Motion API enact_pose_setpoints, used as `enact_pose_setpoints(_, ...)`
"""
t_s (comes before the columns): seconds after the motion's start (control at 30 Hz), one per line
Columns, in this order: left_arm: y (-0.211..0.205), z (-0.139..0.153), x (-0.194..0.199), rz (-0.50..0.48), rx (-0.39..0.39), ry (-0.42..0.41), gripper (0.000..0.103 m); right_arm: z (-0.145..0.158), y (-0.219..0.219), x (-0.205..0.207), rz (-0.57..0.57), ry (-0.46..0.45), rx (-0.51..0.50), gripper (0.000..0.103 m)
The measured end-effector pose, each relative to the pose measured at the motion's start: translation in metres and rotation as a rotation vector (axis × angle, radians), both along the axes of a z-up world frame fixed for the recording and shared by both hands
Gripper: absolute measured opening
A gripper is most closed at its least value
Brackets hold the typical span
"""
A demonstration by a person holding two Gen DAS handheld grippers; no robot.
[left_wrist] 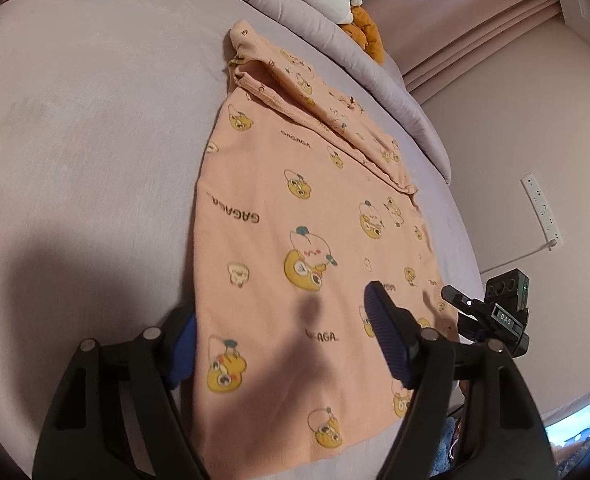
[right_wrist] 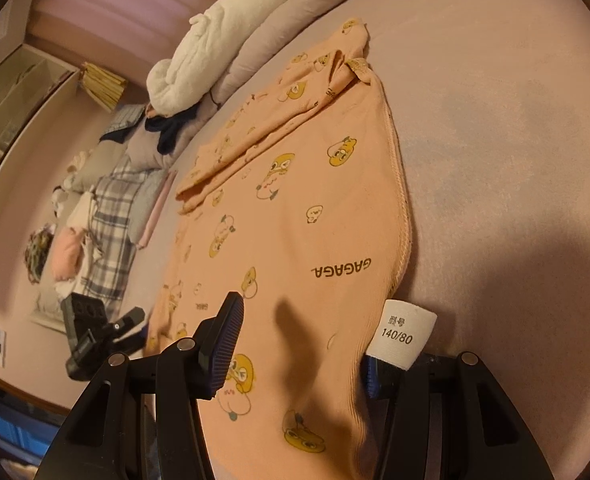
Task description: Fold small clothes
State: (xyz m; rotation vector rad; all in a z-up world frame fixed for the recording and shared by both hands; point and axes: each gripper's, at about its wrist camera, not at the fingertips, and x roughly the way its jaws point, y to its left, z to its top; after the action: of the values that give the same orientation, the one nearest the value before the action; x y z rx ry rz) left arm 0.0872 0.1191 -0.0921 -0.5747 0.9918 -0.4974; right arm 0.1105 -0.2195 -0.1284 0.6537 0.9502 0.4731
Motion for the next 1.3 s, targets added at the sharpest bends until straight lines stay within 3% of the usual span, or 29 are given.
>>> enact_pose_setpoints(0.17, -0.002, -0.001, -0.012, -0.031, -0.008, 0.0, 0.066, -0.001, 0.003, -0.008, 0.044, 0.002, 0.012, 0.051)
enact_pose_setpoints(0.53, 0.011, -0.007, -0.037, -0.042, -0.126, 0.035, 0.055, -0.003, 0.008, -0.031, 0.113, 0.031, 0.075, 0.051)
enact_pose_setpoints(0.63, 0.01, -0.006, -0.039, -0.034, -0.122, 0.036, 0.054, -0.003, 0.011, -0.037, 0.134, 0.034, 0.081, 0.051)
enact_pose_setpoints(0.8, 0.011, -0.011, -0.033, 0.005, -0.117, 0.059, 0.039, -0.004, 0.014, -0.04, 0.137, 0.031, 0.085, 0.051)
enact_pose_setpoints(1.0, 0.009, -0.01, -0.03, 0.031, -0.095, 0.082, 0.03, -0.003, 0.015, -0.043, 0.138, 0.021, 0.084, 0.051)
enact_pose_setpoints(1.1, 0.013, -0.012, -0.032, 0.046, -0.109, 0.095, 0.027, -0.005, 0.016, -0.046, 0.128, 0.026, 0.07, 0.041)
enact_pose_setpoints(1.13, 0.014, -0.013, -0.033, 0.052, -0.115, 0.097, 0.026, -0.007, 0.016, -0.047, 0.119, 0.033, 0.063, 0.032)
enact_pose_setpoints(1.23, 0.016, -0.017, -0.032, 0.073, -0.113, 0.11, 0.014, -0.015, 0.013, -0.046, 0.085, 0.05, 0.077, 0.011)
enact_pose_setpoints(1.3, 0.016, -0.018, -0.029, 0.064, -0.131, 0.12, 0.007, -0.02, 0.01, -0.045, 0.067, 0.057, 0.11, 0.006)
